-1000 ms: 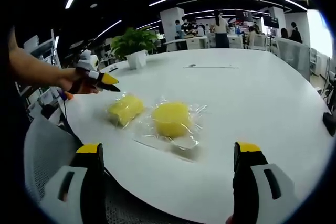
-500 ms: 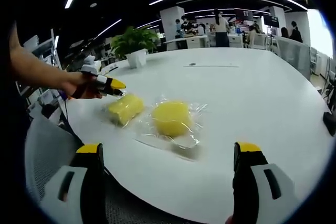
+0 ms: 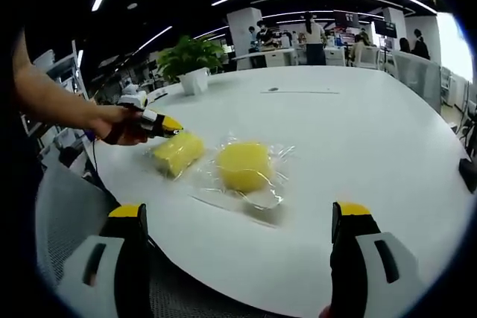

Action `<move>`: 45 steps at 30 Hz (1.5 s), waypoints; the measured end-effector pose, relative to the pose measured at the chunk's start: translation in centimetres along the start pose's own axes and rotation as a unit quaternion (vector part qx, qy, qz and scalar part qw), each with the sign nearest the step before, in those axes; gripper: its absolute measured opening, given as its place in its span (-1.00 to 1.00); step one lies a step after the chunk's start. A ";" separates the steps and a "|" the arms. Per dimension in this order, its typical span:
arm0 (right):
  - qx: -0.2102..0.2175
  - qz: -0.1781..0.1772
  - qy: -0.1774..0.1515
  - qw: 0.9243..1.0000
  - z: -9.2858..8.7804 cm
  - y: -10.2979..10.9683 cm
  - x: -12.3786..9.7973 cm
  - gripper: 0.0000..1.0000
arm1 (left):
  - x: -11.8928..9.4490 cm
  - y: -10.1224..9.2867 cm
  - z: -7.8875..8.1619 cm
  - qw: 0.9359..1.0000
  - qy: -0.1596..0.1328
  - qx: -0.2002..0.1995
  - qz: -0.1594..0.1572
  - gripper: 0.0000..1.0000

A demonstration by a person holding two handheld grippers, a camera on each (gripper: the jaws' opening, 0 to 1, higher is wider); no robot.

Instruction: Compare the silicone blocks by pressing each to a similar depth, holding the contact briefly, and releasing to observe deformation and rebound differences across the visible hardness samples.

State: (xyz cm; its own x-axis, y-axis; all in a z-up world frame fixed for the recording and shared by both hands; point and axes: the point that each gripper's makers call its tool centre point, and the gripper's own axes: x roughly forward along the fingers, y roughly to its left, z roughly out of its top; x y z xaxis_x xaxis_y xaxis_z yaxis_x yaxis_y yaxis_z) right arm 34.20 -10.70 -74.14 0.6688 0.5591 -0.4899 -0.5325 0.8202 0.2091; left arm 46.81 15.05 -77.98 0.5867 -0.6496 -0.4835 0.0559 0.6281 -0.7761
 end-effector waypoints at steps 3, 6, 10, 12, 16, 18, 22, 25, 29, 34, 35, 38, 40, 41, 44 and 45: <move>0.000 0.001 0.002 1.000 -0.1 0.0 0.0 0.93 | 0.2 0.2 -0.2 1.000 0.001 0.006 0.001 -0.77; 0.000 0.000 0.002 1.000 -0.1 0.1 0.0 0.93 | 0.1 0.0 -0.2 1.000 0.002 0.006 0.003 -0.78; 0.000 0.000 0.003 1.000 -0.1 0.0 0.1 0.93 | 0.0 0.0 -0.9 1.000 0.018 0.008 0.007 -0.88; -0.002 0.001 0.007 1.000 -0.2 0.1 0.1 0.93 | -0.1 -0.1 -1.1 1.000 0.023 0.010 0.009 -1.00; -0.002 0.000 0.005 1.000 0.0 0.1 0.1 0.93 | -0.2 0.0 -1.1 1.000 0.019 0.021 0.010 -1.00; -0.002 -0.001 0.005 1.000 0.0 0.0 0.1 0.93 | -0.3 -0.1 -1.2 1.000 0.015 0.014 0.012 -1.00; -0.003 0.000 0.006 1.000 -0.1 0.1 0.1 0.93 | -0.6 -0.2 -1.0 1.000 0.006 0.009 0.011 -1.00; -0.002 0.000 0.006 1.000 -0.1 0.1 0.1 0.93 | -1.0 -0.4 0.0 0.998 -0.022 0.061 0.015 -1.00; -0.003 0.000 0.006 1.000 0.0 0.1 0.1 0.93 | -1.7 -1.7 0.4 0.999 -0.034 0.041 -0.003 -1.00; -0.006 0.004 0.005 1.000 0.0 0.2 0.1 0.93 | -2.5 -3.1 0.5 0.999 -0.039 0.035 -0.015 -1.00; -0.006 0.004 0.005 1.000 0.0 0.3 0.1 0.93 | -2.6 -3.2 0.5 0.999 -0.039 0.035 -0.016 -1.00; -0.006 0.004 0.005 1.000 0.0 0.3 0.1 0.93 | -3.2 -3.8 0.7 0.998 -0.047 0.033 -0.026 -1.00; -0.006 0.006 0.005 1.000 -0.1 0.3 0.1 0.93 | -3.5 -4.9 0.5 0.996 -0.050 0.054 -0.046 -1.00; -0.007 0.007 0.006 1.000 -0.1 0.4 0.1 0.93 | -3.7 -5.2 0.3 0.995 -0.050 0.073 -0.048 -1.00; -0.008 0.008 0.008 1.000 -0.1 0.5 0.1 0.93 | -4.0 -5.6 -1.1 0.995 -0.044 0.088 -0.030 -1.00; -0.008 0.009 0.009 1.000 -0.2 0.5 0.1 0.93 | -4.2 -5.7 -1.2 0.994 -0.046 0.092 -0.031 -1.00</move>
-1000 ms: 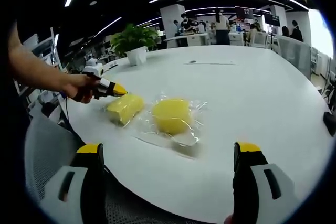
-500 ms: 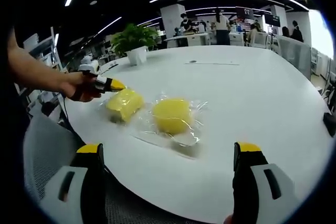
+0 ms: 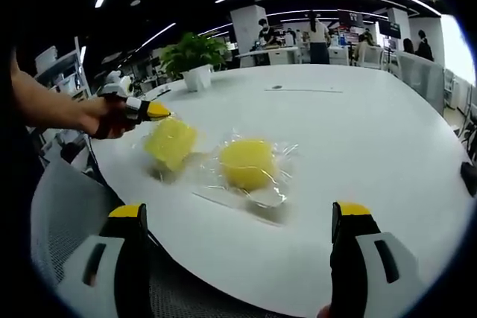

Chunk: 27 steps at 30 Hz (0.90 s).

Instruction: Compare the silicone blocks by pressing each to a similar depth, holding the contact briefly, and releasing to observe deformation and rebound differences across the visible hardness samples.

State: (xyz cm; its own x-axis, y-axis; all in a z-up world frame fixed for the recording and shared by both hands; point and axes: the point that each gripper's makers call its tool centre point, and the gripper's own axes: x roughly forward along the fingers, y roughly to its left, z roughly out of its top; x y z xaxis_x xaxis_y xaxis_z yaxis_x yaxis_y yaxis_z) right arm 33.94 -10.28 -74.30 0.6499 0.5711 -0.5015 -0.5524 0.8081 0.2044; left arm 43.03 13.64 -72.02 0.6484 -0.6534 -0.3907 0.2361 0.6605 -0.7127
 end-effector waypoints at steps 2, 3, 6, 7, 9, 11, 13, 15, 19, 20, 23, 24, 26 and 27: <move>0.001 0.000 0.001 1.000 0.0 0.0 0.0 0.93 | -0.3 -0.4 -0.1 1.000 -0.008 -0.004 -0.004 -1.00; 0.000 0.001 0.002 1.000 -0.1 0.0 0.0 0.93 | -0.5 -0.7 -0.1 1.000 -0.011 -0.003 -0.007 -1.00; 0.000 0.003 0.006 1.000 -0.2 0.1 0.0 0.93 | -1.0 -1.9 0.0 1.000 -0.018 0.015 -0.010 -1.00; 0.000 0.004 0.008 1.000 -0.3 0.1 0.1 0.93 | -1.1 -2.0 0.0 0.999 -0.015 0.033 -0.010 -1.00; 0.002 0.008 0.009 1.000 -0.3 0.2 0.1 0.93 | -1.2 -2.6 -0.5 0.996 0.000 0.092 -0.010 -1.00; -0.004 0.013 0.007 1.000 -0.3 0.5 0.1 0.93 | -1.4 -3.0 -0.6 0.992 0.007 0.129 -0.007 -1.00; -0.008 0.014 0.007 1.000 -0.3 0.6 0.1 0.93 | -1.5 -3.7 -0.4 0.991 0.004 0.136 -0.013 -1.00; -0.007 0.012 0.007 1.000 -0.3 0.5 0.0 0.93 | -1.6 -4.4 0.0 0.988 -0.002 0.153 -0.018 -1.00; -0.013 0.014 0.008 1.000 -0.3 0.7 -0.1 0.93 | -1.6 -6.1 1.2 0.984 -0.014 0.178 -0.023 -1.00; -0.014 0.015 0.008 1.000 -0.3 0.7 -0.1 0.93 | -1.6 -6.4 1.5 0.983 -0.017 0.182 -0.023 -1.00; -0.015 0.016 0.009 1.000 -0.4 0.7 -0.2 0.93 | -2.1 -7.9 3.1 0.978 -0.038 0.203 -0.028 -1.00; -0.016 0.016 0.009 1.000 -0.3 0.8 -0.2 0.93 | -2.2 -8.5 3.6 0.977 -0.046 0.207 -0.034 -1.00; -0.046 0.019 0.005 0.999 0.3 0.8 -0.4 0.93 | -2.6 -9.6 4.7 0.976 -0.058 0.206 -0.044 -1.00; -0.062 0.025 -0.009 0.998 1.1 1.2 -0.5 0.93 | -2.7 -10.0 5.2 0.975 -0.062 0.208 -0.047 -1.00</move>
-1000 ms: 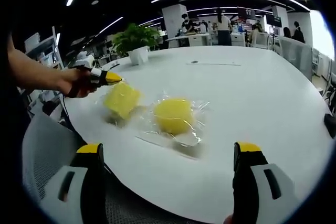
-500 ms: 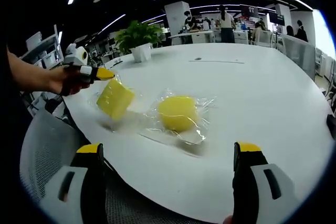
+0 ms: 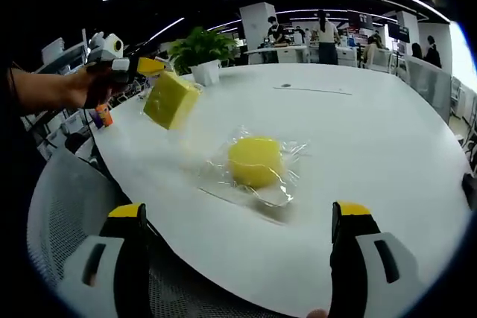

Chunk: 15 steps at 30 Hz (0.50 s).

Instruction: Compare the silicone blocks by pressing each to a similar depth, holding the contact briefly, and releasing to observe deformation and rebound differences across the visible hardness samples.

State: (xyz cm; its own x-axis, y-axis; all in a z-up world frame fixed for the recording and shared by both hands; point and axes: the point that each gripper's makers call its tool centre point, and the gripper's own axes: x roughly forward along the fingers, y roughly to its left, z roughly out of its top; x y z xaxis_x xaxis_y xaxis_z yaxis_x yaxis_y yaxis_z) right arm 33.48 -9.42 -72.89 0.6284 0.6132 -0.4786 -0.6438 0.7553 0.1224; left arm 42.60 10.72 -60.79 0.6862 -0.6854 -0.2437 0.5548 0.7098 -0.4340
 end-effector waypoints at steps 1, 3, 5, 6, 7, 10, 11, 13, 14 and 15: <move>-0.015 0.010 -0.002 1.000 0.4 0.4 -0.1 0.93 | -0.1 -0.3 0.8 1.000 -0.005 0.005 -0.003 -1.00; -0.012 0.010 0.009 1.000 0.9 0.1 -0.2 0.93 | -0.4 -0.9 2.0 1.000 -0.013 0.016 -0.012 -1.00; 0.004 0.017 -0.008 1.000 2.4 -0.4 -0.3 0.93 | -0.5 -1.2 3.0 0.999 -0.018 0.021 -0.019 -1.00; 0.009 0.017 -0.020 1.000 3.5 -0.7 -0.5 0.93 | -0.6 -1.4 3.4 0.999 -0.020 0.016 -0.022 -1.00; 0.010 0.023 -0.036 0.999 4.5 -0.8 -0.5 0.93 | -0.8 -1.8 4.1 0.999 -0.028 0.025 -0.033 -1.00; 0.005 0.031 -0.050 0.998 6.4 -1.1 -0.7 0.93 | -1.2 -2.4 5.3 0.998 -0.040 0.028 -0.044 -1.00; 0.006 0.034 -0.053 0.998 6.9 -1.1 -0.7 0.93 | -1.3 -2.5 5.5 0.998 -0.042 0.026 -0.048 -1.00; 0.005 0.045 -0.065 0.997 7.9 -1.1 -1.0 0.93 | -1.7 -3.1 6.2 0.996 -0.054 0.022 -0.061 -1.00; 0.006 0.051 -0.071 0.996 8.3 -1.0 -1.1 0.93 | -1.8 -3.4 6.4 0.996 -0.056 0.022 -0.066 -1.00; 0.013 0.064 -0.074 0.995 8.8 -0.7 -1.2 0.93 | -1.9 -3.7 6.5 0.995 -0.059 0.026 -0.072 -1.00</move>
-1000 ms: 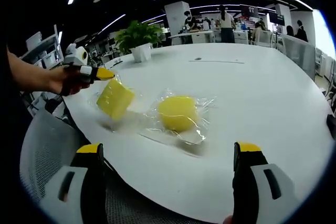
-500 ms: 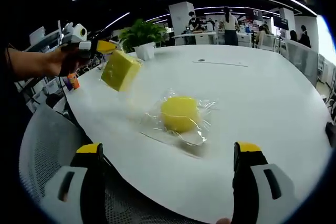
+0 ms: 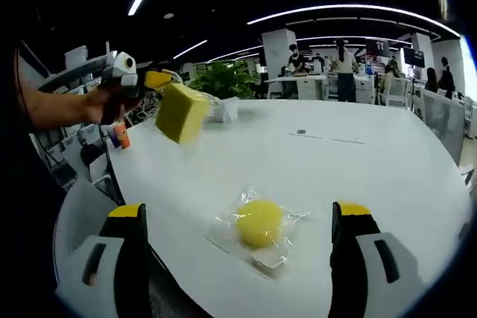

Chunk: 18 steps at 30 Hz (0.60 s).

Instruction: Compare the silicone blocks by pressing each to a similar depth, holding the contact briefly, and releasing to observe deformation and rebound differences across the visible hardness samples.

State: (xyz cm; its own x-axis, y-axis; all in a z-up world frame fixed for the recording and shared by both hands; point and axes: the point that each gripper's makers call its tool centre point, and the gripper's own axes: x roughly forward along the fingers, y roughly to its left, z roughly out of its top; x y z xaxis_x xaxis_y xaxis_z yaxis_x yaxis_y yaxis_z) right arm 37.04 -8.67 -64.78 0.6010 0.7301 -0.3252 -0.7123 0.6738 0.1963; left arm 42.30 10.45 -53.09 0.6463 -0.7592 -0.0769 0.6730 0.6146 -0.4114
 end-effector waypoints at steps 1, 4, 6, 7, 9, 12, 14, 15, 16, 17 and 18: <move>0.005 0.005 -0.004 1.000 0.6 0.1 -0.2 0.93 | 0.0 -0.2 0.0 1.000 0.000 0.003 -0.003 -1.00; 0.003 0.015 -0.025 1.000 2.4 0.4 -0.6 0.93 | 0.1 -1.1 0.3 1.000 -0.005 0.007 -0.017 -1.00; 0.003 0.023 -0.026 0.999 3.1 0.6 -0.9 0.93 | 0.2 -1.7 0.5 1.000 -0.010 0.006 -0.026 -1.00; 0.003 0.028 -0.027 0.999 3.5 0.7 -1.0 0.93 | 0.3 -1.9 0.6 1.000 -0.011 0.005 -0.029 -1.00; 0.005 0.039 -0.033 0.999 4.1 1.1 -1.1 0.93 | 0.5 -2.5 0.8 0.999 -0.014 0.006 -0.034 -1.00; 0.001 0.055 -0.036 0.998 4.6 1.9 -0.9 0.93 | 0.5 -3.4 1.2 0.999 -0.019 0.004 -0.043 -1.00; 0.007 0.064 -0.047 0.997 5.1 2.3 -0.7 0.93 | 0.4 -4.1 1.9 0.997 -0.034 -0.038 -0.052 -1.00; 0.011 0.067 -0.051 0.996 5.4 2.5 -0.5 0.93 | 0.3 -4.3 2.1 0.997 -0.039 -0.021 -0.056 -1.00; 0.010 0.067 -0.052 0.996 5.5 2.6 -0.4 0.93 | 0.3 -4.4 2.1 0.998 -0.041 -0.015 -0.055 -1.00; 0.008 0.070 -0.052 0.996 5.5 2.8 -0.2 0.93 | 0.3 -4.5 2.1 0.997 -0.040 -0.020 -0.058 -1.00; 0.009 0.076 -0.052 0.996 5.7 3.1 0.1 0.93 | 0.3 -4.7 2.1 0.997 -0.041 -0.023 -0.063 -1.00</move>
State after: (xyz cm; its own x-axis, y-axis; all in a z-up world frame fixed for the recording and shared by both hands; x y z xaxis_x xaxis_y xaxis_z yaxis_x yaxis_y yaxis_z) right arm 36.93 -5.86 -58.97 0.5219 0.8310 -0.1926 -0.7916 0.5559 0.2537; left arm 40.10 7.78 -49.23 0.5862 -0.8086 0.0508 0.7342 0.5036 -0.4553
